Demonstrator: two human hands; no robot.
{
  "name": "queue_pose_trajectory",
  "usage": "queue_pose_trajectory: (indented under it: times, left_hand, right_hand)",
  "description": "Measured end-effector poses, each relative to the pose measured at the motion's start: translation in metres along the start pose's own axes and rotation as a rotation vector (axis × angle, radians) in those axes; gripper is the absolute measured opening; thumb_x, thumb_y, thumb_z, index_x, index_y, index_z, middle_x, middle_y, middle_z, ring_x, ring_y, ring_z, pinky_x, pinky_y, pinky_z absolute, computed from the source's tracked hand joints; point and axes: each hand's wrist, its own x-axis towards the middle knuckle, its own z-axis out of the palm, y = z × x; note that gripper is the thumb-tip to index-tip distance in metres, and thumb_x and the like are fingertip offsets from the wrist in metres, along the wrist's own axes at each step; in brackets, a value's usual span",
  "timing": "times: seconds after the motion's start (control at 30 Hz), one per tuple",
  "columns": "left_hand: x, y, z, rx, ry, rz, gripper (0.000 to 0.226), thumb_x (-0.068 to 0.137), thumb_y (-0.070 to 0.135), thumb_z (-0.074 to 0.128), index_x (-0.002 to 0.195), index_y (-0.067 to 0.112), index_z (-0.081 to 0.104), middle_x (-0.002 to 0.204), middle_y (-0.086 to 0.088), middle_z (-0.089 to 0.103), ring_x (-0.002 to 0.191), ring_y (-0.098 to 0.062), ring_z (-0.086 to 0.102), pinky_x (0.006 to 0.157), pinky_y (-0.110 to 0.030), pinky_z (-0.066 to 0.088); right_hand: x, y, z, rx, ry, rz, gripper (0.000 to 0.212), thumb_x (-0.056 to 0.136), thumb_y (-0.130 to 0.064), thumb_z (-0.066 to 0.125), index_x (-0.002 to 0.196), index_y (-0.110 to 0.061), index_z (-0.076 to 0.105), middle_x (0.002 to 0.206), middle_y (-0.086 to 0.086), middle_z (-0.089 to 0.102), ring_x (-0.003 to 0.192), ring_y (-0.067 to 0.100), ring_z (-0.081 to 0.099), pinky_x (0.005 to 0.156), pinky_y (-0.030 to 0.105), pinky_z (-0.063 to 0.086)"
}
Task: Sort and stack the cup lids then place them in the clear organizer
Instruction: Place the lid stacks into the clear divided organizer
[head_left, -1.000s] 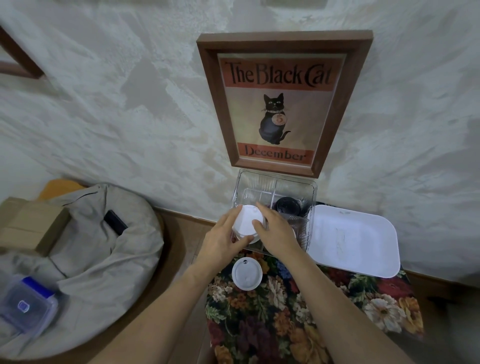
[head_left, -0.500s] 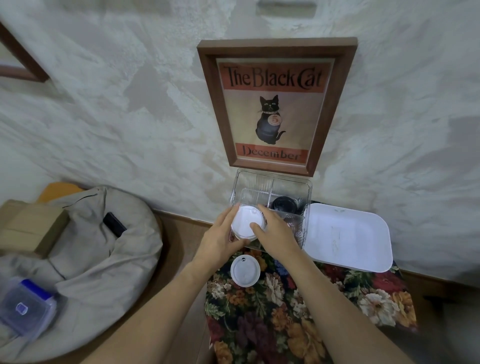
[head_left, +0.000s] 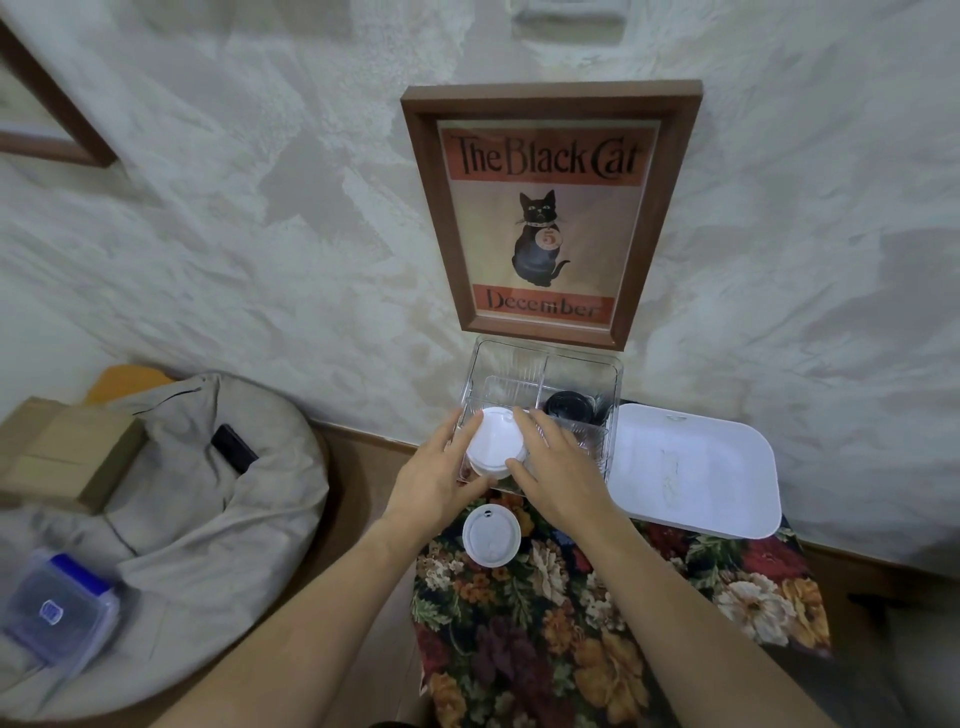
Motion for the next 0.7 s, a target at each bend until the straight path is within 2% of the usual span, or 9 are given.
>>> queue_pose_trajectory:
  times: [0.07,0.2,0.33,0.47,0.57,0.63,0.7]
  left_hand:
    - [-0.003,0.001,-0.002,0.040,0.018,0.022,0.087,0.091,0.062,0.065,0.163,0.033,0.026,0.171,-0.001,0.024,0.145,-0.025,0.044,0.102,-0.044,0.054]
    - [-0.015,-0.005,0.004,0.209,0.054,0.137,0.090,0.091,0.060,0.068,0.163,0.025,0.027,0.170,-0.008,0.026,0.151,-0.032,0.036,0.114,-0.050,0.045]
    - [-0.026,-0.010,0.010,0.320,0.050,0.245,0.086,0.094,0.059,0.064,0.162,0.016,0.031,0.168,-0.015,0.027,0.156,-0.036,0.025,0.121,-0.053,0.034]
    - [-0.053,-0.014,0.009,0.404,0.064,0.239,0.082,0.093,0.052,0.068,0.159,0.014,0.038,0.162,-0.012,0.038,0.153,-0.039,0.029,0.123,-0.054,0.031]
    - [-0.086,-0.028,0.020,0.429,0.015,0.212,0.070,0.093,0.047,0.063,0.152,0.012,0.049,0.152,-0.010,0.050,0.142,-0.037,0.043,0.113,-0.052,0.043]
    - [-0.103,-0.037,0.036,0.448,-0.055,0.180,0.062,0.096,0.049,0.051,0.145,0.012,0.055,0.141,-0.009,0.058,0.128,-0.035,0.054,0.100,-0.049,0.052]
    - [-0.105,-0.036,0.050,0.430,-0.143,0.139,0.061,0.097,0.048,0.053,0.147,0.014,0.051,0.139,-0.008,0.057,0.120,-0.035,0.059,0.093,-0.045,0.054]
  right_hand:
    - [-0.003,0.002,0.000,-0.083,0.021,-0.036,0.064,0.106,-0.039,0.050,0.163,-0.024,0.023,0.167,0.001,0.028,0.146,0.027,0.038,0.105,0.046,0.052]
    - [-0.013,0.007,0.004,-0.258,0.061,-0.121,0.065,0.100,-0.039,0.060,0.157,-0.019,0.037,0.163,0.008,0.039,0.143,0.031,0.043,0.096,0.050,0.058]
    - [-0.031,0.010,0.009,-0.309,0.116,-0.192,0.069,0.090,-0.037,0.075,0.150,-0.015,0.049,0.155,0.014,0.050,0.138,0.037,0.051,0.098,0.052,0.055]
    - [-0.053,0.022,0.018,-0.343,0.157,-0.228,0.066,0.090,-0.034,0.074,0.147,-0.013,0.050,0.150,0.014,0.053,0.137,0.038,0.050,0.104,0.054,0.051]
    - [-0.078,0.038,0.035,-0.371,0.128,-0.261,0.056,0.087,-0.030,0.078,0.136,-0.014,0.058,0.136,0.010,0.060,0.120,0.033,0.058,0.095,0.047,0.054]
    - [-0.092,0.049,0.053,-0.380,0.078,-0.309,0.039,0.092,-0.031,0.073,0.125,-0.016,0.060,0.121,0.005,0.062,0.105,0.029,0.060,0.084,0.040,0.052]
    - [-0.096,0.055,0.072,-0.358,-0.034,-0.329,0.030,0.098,-0.033,0.064,0.122,-0.017,0.060,0.113,0.004,0.061,0.099,0.028,0.062,0.077,0.037,0.052]
